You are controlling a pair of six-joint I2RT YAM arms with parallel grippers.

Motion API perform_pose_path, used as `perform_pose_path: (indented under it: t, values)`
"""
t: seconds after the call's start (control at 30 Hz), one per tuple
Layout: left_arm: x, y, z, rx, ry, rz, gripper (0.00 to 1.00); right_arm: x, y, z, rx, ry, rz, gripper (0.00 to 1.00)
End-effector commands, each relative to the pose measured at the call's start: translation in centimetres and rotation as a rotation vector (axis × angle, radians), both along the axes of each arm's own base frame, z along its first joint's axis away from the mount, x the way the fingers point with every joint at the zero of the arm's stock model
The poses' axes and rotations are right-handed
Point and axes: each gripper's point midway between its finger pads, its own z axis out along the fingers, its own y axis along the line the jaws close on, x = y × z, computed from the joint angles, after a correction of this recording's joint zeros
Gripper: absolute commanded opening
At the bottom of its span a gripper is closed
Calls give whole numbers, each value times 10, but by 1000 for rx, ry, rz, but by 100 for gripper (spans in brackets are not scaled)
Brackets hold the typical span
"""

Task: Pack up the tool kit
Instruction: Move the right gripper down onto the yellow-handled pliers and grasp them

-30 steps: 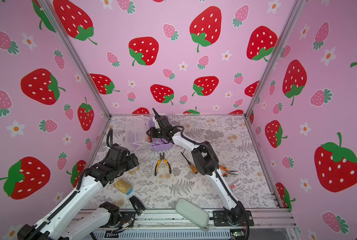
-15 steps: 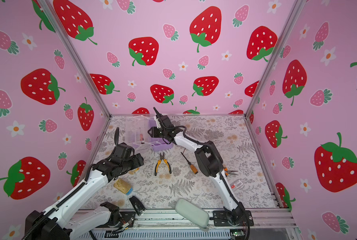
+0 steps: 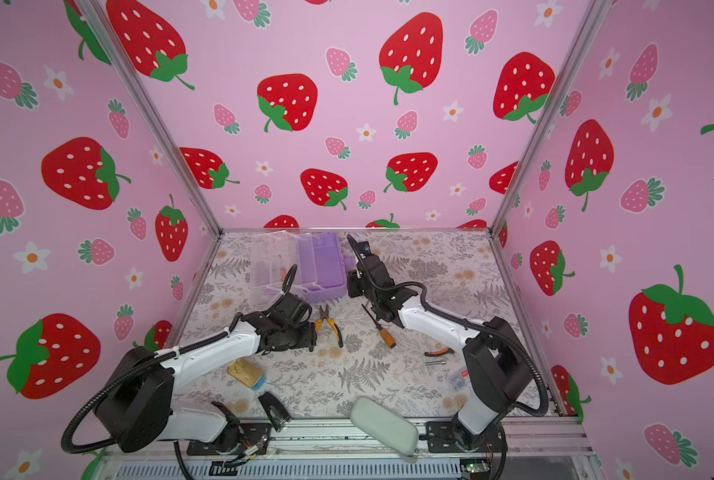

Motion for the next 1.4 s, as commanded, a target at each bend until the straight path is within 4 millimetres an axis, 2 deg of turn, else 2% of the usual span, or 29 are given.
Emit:
perform_pose_path:
  t: [0.0, 0.1, 0.3, 0.47, 0.7, 1.0, 1.17, 1.37]
  values:
    - [17, -15, 10, -15, -36, 4, 77, -9, -17, -12, -66, -18, -12, 29]
    - [20, -20, 4, 1, -16, 2, 81, -22, -19, -31, -72, 23, 35, 29]
    - [22, -25, -3, 25, -5, 6, 69, -38, -7, -59, -61, 96, 134, 29]
    - [22, -24, -10, 46, 11, 11, 58, -50, 12, -73, -9, 165, 225, 34]
    - [22, -28, -23, 49, 47, 9, 53, -66, 34, -101, 34, 283, 317, 42]
    - [23, -47, -23, -54, 54, -2, 43, -87, 64, -142, -60, 371, 370, 44]
    - [20, -58, -30, -119, 72, -6, 41, -91, 70, -159, -64, 429, 354, 36]
    - [18, -65, -32, -147, 80, -12, 40, -96, 76, -160, -43, 450, 359, 18]
